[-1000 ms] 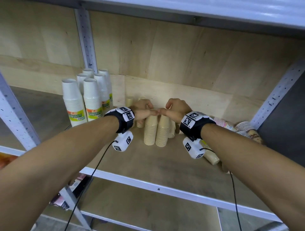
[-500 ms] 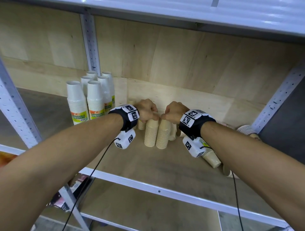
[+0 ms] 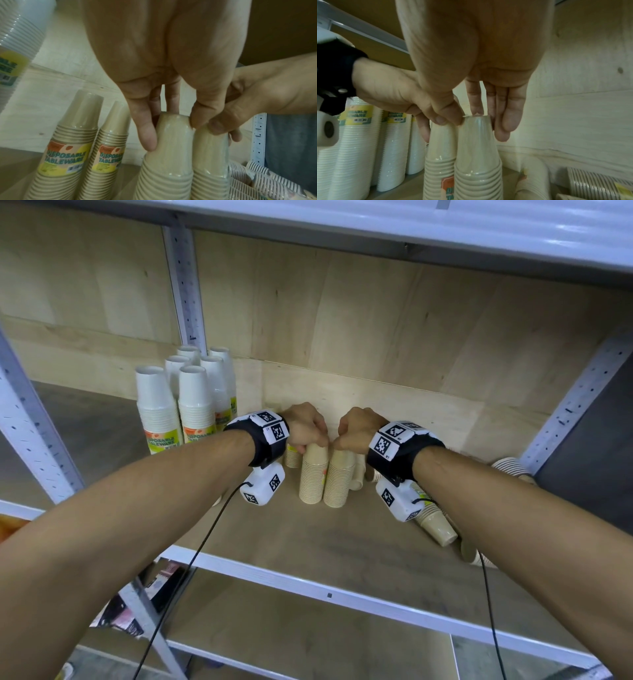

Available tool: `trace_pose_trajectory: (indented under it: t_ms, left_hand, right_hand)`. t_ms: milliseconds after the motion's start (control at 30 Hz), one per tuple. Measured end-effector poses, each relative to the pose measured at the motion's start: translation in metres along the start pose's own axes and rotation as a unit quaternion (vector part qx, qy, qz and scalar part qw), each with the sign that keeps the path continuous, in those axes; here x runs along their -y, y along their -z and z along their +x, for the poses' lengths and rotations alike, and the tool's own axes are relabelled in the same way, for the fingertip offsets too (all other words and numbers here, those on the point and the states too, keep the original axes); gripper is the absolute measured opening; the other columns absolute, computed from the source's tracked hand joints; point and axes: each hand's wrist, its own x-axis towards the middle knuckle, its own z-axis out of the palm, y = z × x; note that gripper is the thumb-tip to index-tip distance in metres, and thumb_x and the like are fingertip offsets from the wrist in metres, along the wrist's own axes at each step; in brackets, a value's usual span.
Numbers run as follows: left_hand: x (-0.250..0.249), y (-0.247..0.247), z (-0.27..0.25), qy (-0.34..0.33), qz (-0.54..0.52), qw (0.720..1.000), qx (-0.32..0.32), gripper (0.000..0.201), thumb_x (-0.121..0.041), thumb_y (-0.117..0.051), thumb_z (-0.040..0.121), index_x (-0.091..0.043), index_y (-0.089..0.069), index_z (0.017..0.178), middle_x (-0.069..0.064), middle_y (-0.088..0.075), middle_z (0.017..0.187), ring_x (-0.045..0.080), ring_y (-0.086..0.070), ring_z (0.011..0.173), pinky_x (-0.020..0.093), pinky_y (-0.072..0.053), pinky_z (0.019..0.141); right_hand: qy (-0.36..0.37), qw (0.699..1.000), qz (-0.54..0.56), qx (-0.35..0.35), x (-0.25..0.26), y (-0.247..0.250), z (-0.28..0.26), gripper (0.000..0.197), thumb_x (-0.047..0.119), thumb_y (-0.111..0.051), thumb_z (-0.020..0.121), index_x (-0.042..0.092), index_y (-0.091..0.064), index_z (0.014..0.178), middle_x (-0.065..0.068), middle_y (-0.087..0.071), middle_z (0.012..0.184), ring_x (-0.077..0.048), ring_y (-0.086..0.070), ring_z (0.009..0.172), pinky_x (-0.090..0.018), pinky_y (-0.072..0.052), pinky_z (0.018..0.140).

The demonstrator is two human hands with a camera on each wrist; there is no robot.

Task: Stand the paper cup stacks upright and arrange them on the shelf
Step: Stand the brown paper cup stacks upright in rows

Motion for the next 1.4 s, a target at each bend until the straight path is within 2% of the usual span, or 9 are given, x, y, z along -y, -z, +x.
trace_pose_trajectory:
  t_ms: [100, 267, 500, 667, 800, 900, 1033, 1200, 1400]
  left_hand:
    - [-0.005, 0.002, -0.002, -0.006, 0.011, 1.0, 0.006, 0.026, -0.024, -0.068, 0.085, -0.019, -0.07, 0.11, -0.001, -0.068, 0.104, 0.011, -0.068, 0.073, 0.014, -0.049, 0.048]
    - [-0.006, -0.001, 0.0, 0.006, 0.019, 1.0, -0.018, 0.023, -0.028, -0.074, 0.083, -0.015, -0.07, 0.102, 0.003, -0.069, 0.099, 0.018, -0.071, 0.074, 0.022, -0.055, 0.055]
    - [-0.012, -0.002, -0.002, -0.015, 0.051, 0.999, -0.011, 0.034, -0.022, -0.07, 0.084, -0.017, -0.068, 0.118, 0.004, -0.065, 0.111, 0.019, -0.067, 0.094, 0.026, -0.059, 0.071]
    - [-0.012, -0.003, -0.004, 0.001, 0.053, 0.998, -0.024, 0.03, -0.029, -0.076, 0.082, -0.016, -0.069, 0.109, 0.004, -0.068, 0.103, 0.02, -0.071, 0.078, 0.025, -0.059, 0.06]
    - [-0.014, -0.004, -0.007, -0.025, 0.055, 0.998, -0.012, 0.033, -0.017, -0.071, 0.085, -0.016, -0.068, 0.118, 0.004, -0.066, 0.115, 0.021, -0.067, 0.095, 0.026, -0.058, 0.072]
    - [-0.015, -0.005, -0.009, -0.023, 0.072, 0.997, -0.03, 0.037, -0.024, -0.071, 0.084, -0.018, -0.068, 0.12, 0.002, -0.065, 0.118, 0.021, -0.065, 0.102, 0.033, -0.058, 0.087]
    - [-0.016, -0.006, -0.009, -0.004, 0.057, 0.997, -0.041, 0.036, -0.031, -0.075, 0.082, -0.015, -0.068, 0.114, 0.005, -0.069, 0.105, 0.024, -0.073, 0.083, 0.034, -0.062, 0.074]
    - [-0.017, -0.006, -0.012, -0.021, 0.073, 0.997, -0.031, 0.033, -0.022, -0.072, 0.084, -0.018, -0.07, 0.116, 0.002, -0.065, 0.114, 0.022, -0.067, 0.096, 0.03, -0.059, 0.079]
    - [-0.021, -0.005, -0.013, -0.013, 0.09, 0.995, -0.048, 0.034, -0.029, -0.072, 0.083, -0.019, -0.069, 0.115, 0.0, -0.063, 0.113, 0.018, -0.063, 0.091, 0.028, -0.054, 0.073]
  right_hand:
    - [-0.001, 1.0, -0.007, -0.008, 0.001, 0.0, -0.002, 0.041, 0.027, -0.07, 0.077, 0.005, -0.069, 0.112, -0.011, -0.069, 0.111, -0.023, -0.066, 0.093, -0.026, -0.052, 0.069]
    - [-0.028, 0.999, -0.018, -0.023, 0.001, -0.002, 0.001, 0.028, 0.025, -0.07, 0.079, 0.002, -0.069, 0.095, -0.009, -0.067, 0.096, -0.02, -0.058, 0.076, -0.019, -0.03, 0.046]
    - [0.0, 1.0, -0.013, 0.016, -0.001, 0.003, -0.005, 0.037, 0.024, -0.067, 0.081, 0.007, -0.067, 0.114, -0.011, -0.066, 0.112, -0.024, -0.065, 0.099, -0.023, -0.044, 0.065]
    - [-0.031, 0.999, -0.007, 0.012, -0.001, 0.0, -0.004, 0.033, 0.03, -0.071, 0.078, 0.004, -0.069, 0.1, -0.008, -0.067, 0.088, -0.015, -0.056, 0.06, -0.018, -0.036, 0.047]
    - [-0.015, 0.999, -0.002, 0.041, -0.002, 0.003, -0.009, 0.03, 0.021, -0.067, 0.082, 0.009, -0.069, 0.109, -0.008, -0.068, 0.097, -0.02, -0.063, 0.076, -0.02, -0.041, 0.054]
    - [-0.018, 0.999, -0.003, 0.026, 0.0, 0.002, -0.01, 0.037, 0.025, -0.068, 0.08, 0.007, -0.068, 0.113, -0.01, -0.069, 0.103, -0.022, -0.067, 0.085, -0.018, -0.035, 0.052]
    - [-0.05, 0.999, 0.008, 0.004, 0.002, 0.001, -0.009, 0.033, 0.029, -0.071, 0.079, 0.002, -0.067, 0.097, -0.006, -0.061, 0.081, -0.016, -0.053, 0.056, -0.019, -0.032, 0.045]
    - [-0.039, 0.999, 0.002, 0.02, 0.003, 0.002, -0.011, 0.03, 0.021, -0.069, 0.081, 0.004, -0.069, 0.105, -0.006, -0.064, 0.085, -0.019, -0.06, 0.069, -0.019, -0.038, 0.048]
    - [-0.051, 0.999, 0.012, 0.001, 0.004, 0.002, -0.013, 0.031, 0.023, -0.068, 0.08, 0.002, -0.069, 0.103, -0.005, -0.06, 0.077, -0.015, -0.051, 0.052, -0.019, -0.034, 0.046]
